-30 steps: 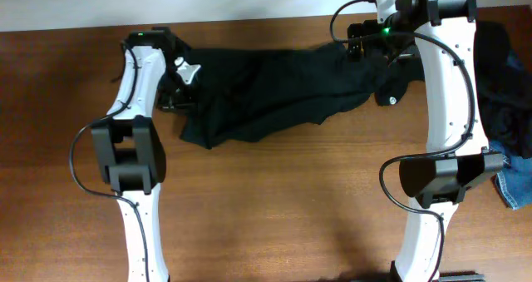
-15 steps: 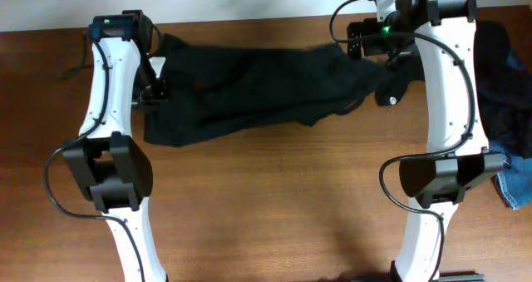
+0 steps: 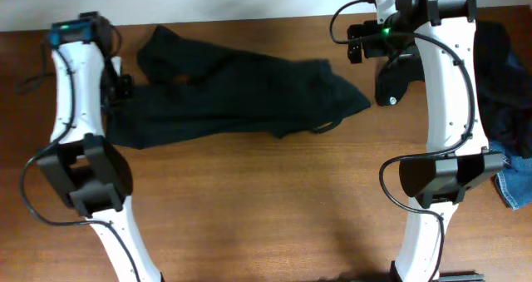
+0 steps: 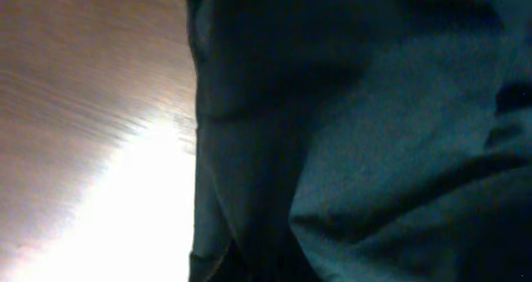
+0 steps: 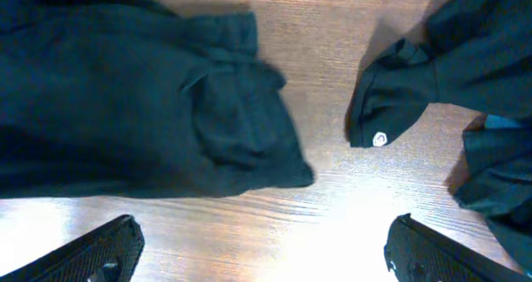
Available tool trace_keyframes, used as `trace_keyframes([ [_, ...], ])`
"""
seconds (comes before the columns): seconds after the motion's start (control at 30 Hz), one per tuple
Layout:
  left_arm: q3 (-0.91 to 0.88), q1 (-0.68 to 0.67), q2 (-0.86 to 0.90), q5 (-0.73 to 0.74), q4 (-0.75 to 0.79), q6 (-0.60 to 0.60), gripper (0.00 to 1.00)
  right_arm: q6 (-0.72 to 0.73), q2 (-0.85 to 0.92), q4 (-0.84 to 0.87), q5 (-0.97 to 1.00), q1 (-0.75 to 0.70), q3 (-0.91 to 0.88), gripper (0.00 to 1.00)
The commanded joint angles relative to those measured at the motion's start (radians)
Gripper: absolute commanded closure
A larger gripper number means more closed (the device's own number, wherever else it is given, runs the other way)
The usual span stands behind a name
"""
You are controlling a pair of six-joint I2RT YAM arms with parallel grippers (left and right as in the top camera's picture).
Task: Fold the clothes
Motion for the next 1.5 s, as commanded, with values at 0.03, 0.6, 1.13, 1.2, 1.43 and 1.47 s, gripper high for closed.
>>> trace_keyframes([
  [0.03, 0.004, 0.029, -0.01, 0.021, 0.043, -0.003, 0.23, 0.011, 0.014, -0.034, -0.013, -0.004, 0.016, 0.01],
  [0.6, 0.004, -0.008, -0.01, 0.164, 0.12, 0.047, 0.01, 0.208, 0.049, 0.214, -0.302, -0.142, -0.394, 0.01],
  [1.13, 0.004, -0.135, -0.01, 0.171, 0.168, 0.1, 0.01, 0.149, 0.049, 0.388, -0.349, -0.151, -0.652, 0.18],
  [1.2, 0.004, -0.135, -0.01, 0.172, 0.173, 0.099, 0.01, 0.138, 0.049, 0.388, -0.349, -0.151, -0.652, 0.18],
  [1.43, 0.004, -0.135, -0.01, 0.172, 0.168, 0.099, 0.01, 0.085, 0.049, 0.388, -0.349, -0.15, -0.652, 0.19],
  [1.47, 0.004, -0.136, -0.01, 0.172, 0.168, 0.099, 0.01, 0.083, 0.049, 0.388, -0.349, -0.147, -0.652, 0.21],
])
